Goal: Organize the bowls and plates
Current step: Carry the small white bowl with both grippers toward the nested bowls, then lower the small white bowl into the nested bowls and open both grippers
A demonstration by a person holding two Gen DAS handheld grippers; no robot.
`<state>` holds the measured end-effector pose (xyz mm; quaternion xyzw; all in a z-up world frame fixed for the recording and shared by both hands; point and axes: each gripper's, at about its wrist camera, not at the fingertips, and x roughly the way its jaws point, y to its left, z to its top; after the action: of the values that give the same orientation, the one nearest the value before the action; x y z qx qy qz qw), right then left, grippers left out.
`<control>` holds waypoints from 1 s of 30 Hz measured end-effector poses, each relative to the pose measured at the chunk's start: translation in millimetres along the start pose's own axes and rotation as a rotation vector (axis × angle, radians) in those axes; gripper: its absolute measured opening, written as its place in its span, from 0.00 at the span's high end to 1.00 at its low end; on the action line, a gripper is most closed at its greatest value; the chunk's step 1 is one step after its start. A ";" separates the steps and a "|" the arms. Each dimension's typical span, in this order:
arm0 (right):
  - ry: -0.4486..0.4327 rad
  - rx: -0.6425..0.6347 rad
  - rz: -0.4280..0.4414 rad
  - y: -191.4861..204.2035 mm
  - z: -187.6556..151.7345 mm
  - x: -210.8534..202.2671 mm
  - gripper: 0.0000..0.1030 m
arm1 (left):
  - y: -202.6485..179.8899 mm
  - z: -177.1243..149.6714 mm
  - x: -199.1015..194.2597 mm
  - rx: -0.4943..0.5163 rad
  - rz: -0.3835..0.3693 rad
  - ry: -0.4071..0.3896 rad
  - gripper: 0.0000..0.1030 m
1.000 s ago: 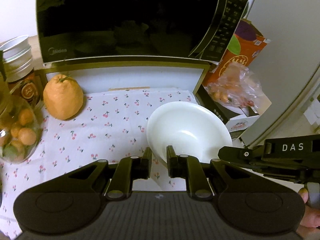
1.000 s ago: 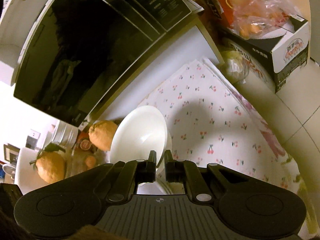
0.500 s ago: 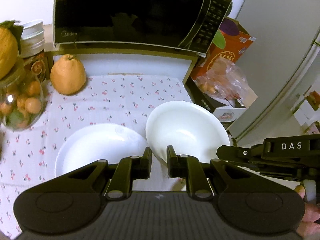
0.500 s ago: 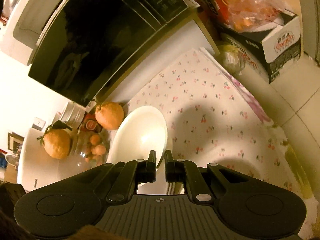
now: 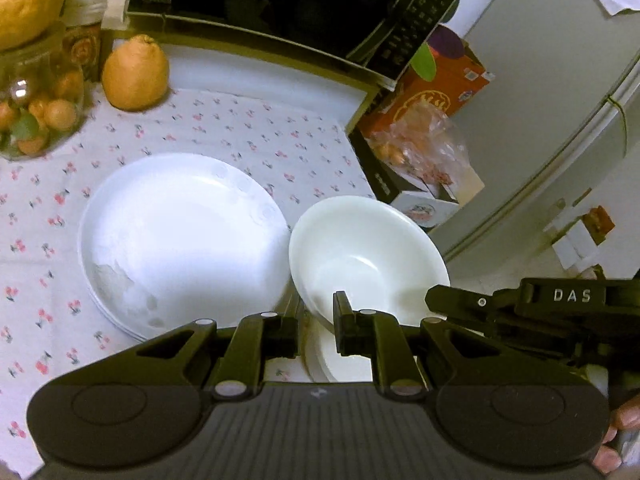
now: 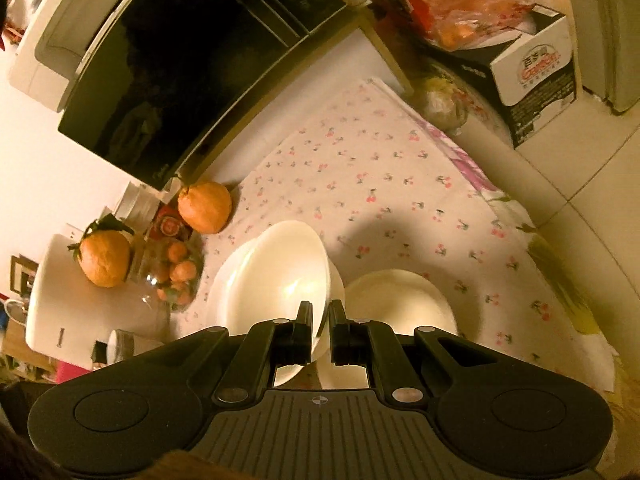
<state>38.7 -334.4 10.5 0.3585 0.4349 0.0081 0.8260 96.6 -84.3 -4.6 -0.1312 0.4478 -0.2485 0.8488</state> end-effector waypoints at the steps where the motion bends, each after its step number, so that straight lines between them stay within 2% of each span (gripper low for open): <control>1: 0.001 -0.011 -0.009 -0.8 -1.1 -1.8 0.92 | -2.0 -1.6 1.2 0.005 -0.005 0.003 0.87; 7: 0.038 -0.054 -0.026 -5.1 -4.6 -1.1 0.91 | -1.2 -8.8 6.4 0.005 -0.004 0.023 0.87; 16: 0.094 -0.024 -0.031 -17.8 -6.7 8.7 0.91 | -5.7 -18.8 14.2 0.047 0.031 0.043 0.87; 25: 0.100 -0.080 -0.097 -16.8 -8.3 7.0 0.90 | -13.2 -24.1 14.9 0.075 0.022 0.056 0.86; 30: 0.113 -0.077 -0.101 -21.1 -8.8 7.4 0.90 | -14.2 -28.6 18.2 0.085 0.029 0.072 0.85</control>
<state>30.6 -342.5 -10.6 0.3030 0.4975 0.0035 0.8128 77.4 -106.1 -27.2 -0.0792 0.4690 -0.2595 0.8405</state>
